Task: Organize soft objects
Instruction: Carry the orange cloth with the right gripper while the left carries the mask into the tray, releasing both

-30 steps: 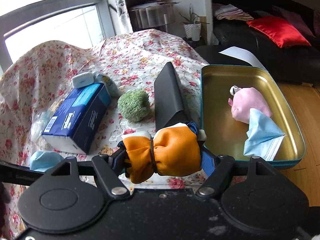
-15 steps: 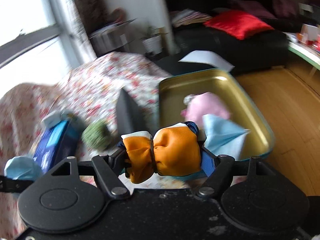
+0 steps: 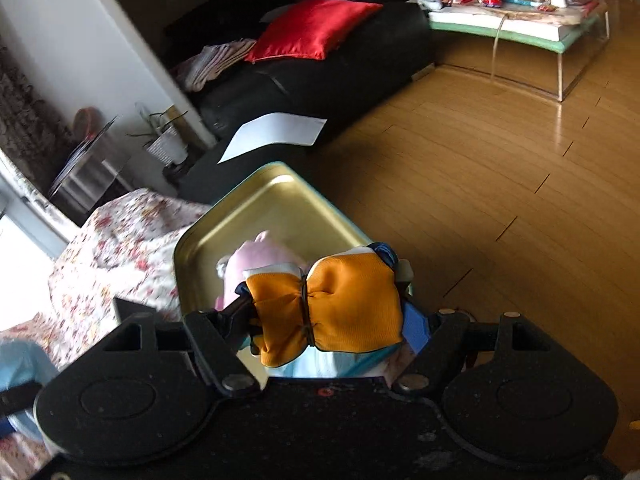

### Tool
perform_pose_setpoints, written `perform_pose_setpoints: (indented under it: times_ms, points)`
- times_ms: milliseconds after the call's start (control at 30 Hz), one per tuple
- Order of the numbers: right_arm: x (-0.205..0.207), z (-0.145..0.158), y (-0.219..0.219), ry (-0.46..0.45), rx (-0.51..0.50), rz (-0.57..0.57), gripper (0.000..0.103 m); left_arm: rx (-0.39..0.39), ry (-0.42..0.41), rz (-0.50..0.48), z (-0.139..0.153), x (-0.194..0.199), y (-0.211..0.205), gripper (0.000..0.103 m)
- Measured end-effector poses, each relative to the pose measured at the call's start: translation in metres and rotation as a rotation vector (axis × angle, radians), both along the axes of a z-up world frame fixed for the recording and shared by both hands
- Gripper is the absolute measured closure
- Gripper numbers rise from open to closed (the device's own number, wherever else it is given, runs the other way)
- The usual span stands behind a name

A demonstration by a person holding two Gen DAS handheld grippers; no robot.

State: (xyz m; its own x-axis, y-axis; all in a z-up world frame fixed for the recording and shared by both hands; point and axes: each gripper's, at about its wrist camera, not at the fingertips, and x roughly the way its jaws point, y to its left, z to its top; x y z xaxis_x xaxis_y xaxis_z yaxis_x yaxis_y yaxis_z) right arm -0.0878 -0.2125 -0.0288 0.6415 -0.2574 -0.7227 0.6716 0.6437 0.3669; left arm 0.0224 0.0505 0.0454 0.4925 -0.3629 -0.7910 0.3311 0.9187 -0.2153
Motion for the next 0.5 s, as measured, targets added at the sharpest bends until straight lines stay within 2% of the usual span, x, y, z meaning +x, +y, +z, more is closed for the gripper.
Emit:
perform_pose_setpoints:
  times_ms: [267,400,500]
  points:
    - [0.04,0.007,-0.023,-0.002,-0.08,-0.017,0.029,-0.036,-0.034,-0.022,0.01,0.045,-0.052,0.043]
    - [0.056,0.0,-0.025,-0.012,-0.163,-0.01,0.028,-0.041,-0.044,-0.037,0.012,0.064,-0.076,0.043]
    - [0.057,-0.007,-0.025,-0.003,-0.13,0.023,0.028,-0.032,-0.039,-0.046,0.009,0.079,-0.093,0.043]
